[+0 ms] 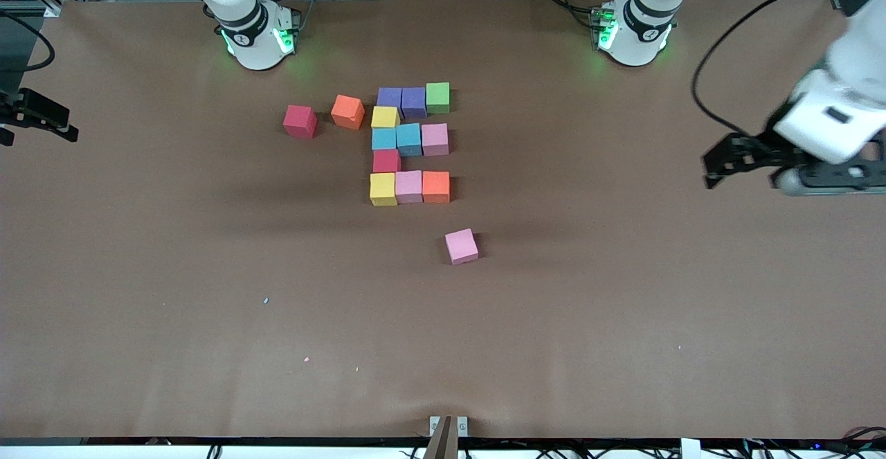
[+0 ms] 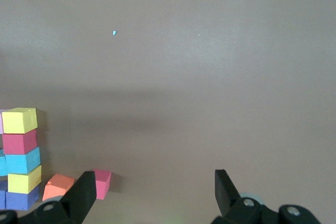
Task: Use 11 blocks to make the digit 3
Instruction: 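Release the orange cube and raise the left gripper away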
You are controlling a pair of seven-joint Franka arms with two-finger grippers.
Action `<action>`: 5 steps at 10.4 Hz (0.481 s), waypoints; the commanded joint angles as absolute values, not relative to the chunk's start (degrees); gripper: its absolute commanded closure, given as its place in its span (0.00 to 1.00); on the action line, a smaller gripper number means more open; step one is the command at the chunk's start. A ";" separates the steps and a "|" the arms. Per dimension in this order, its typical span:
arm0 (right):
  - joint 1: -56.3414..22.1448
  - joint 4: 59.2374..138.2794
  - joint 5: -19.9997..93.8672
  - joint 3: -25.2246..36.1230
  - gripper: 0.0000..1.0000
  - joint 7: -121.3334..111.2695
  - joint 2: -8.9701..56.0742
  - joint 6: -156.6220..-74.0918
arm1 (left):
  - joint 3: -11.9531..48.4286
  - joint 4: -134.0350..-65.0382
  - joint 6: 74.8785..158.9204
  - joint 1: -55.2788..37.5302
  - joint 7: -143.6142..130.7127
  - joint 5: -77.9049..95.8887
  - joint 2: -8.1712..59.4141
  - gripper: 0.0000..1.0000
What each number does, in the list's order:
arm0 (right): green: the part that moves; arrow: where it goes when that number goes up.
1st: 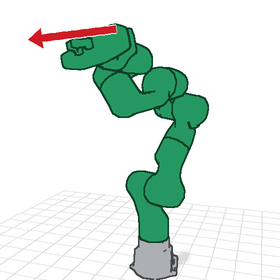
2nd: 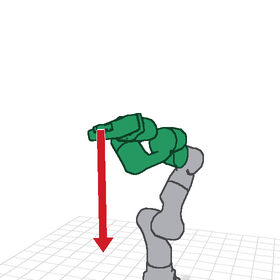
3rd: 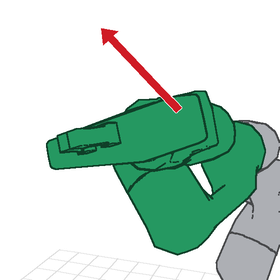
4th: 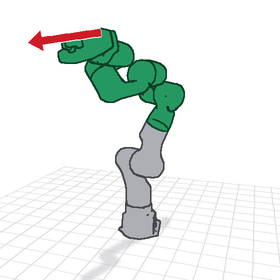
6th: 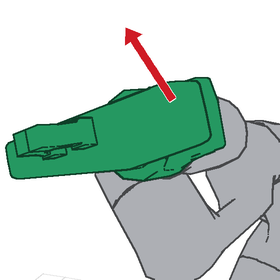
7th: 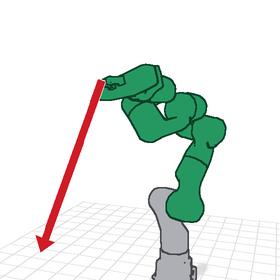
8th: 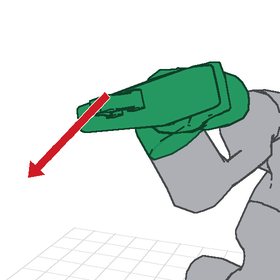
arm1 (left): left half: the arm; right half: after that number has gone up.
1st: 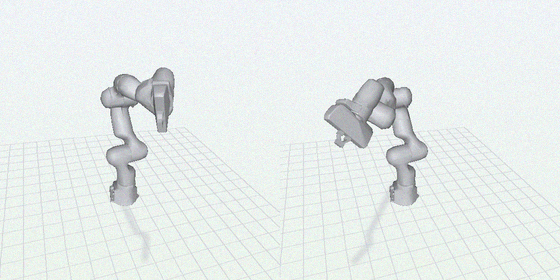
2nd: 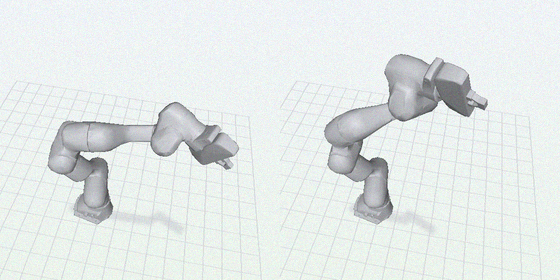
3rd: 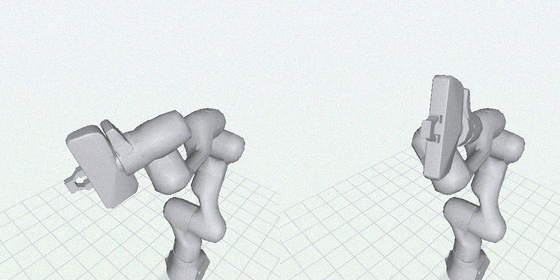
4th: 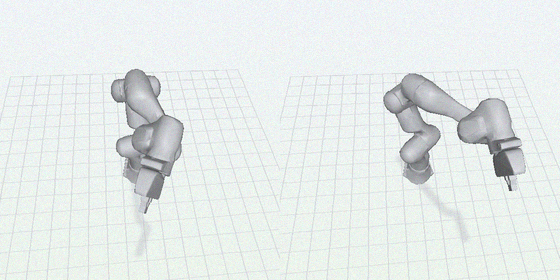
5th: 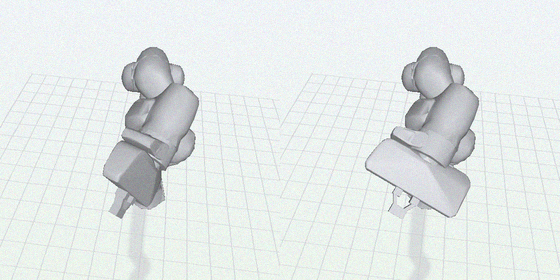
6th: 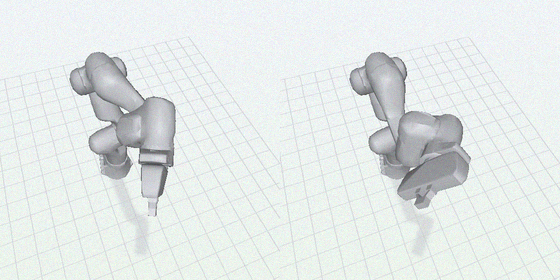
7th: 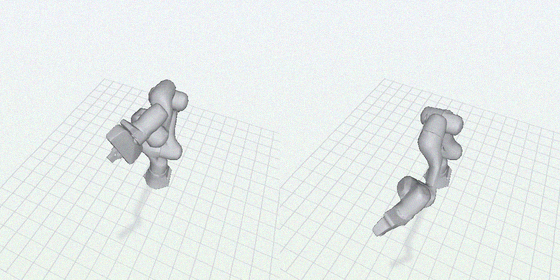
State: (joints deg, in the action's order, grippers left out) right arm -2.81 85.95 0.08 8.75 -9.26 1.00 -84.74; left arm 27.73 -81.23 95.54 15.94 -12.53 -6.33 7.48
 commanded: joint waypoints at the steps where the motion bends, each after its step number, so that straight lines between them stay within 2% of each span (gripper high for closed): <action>1: -2.55 85.17 -0.26 8.53 0.00 -9.49 1.23 -84.37 | 14.20 -82.62 93.53 6.97 -7.59 -4.05 3.17 0.00; 3: -2.55 85.17 -0.26 8.53 0.00 -9.49 1.32 -84.55 | 9.25 -83.57 92.73 5.37 -4.40 -1.33 1.50 0.00; 5: -2.55 85.17 -0.26 8.53 0.00 -9.49 1.32 -84.55 | 1.97 -86.30 92.55 -0.75 -0.73 -1.05 -0.17 0.00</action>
State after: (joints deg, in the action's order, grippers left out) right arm -2.80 85.95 0.08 8.76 -9.26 1.04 -84.84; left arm 7.13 -82.94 92.67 4.00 -3.35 -2.35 2.35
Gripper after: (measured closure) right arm 0.000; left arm 0.000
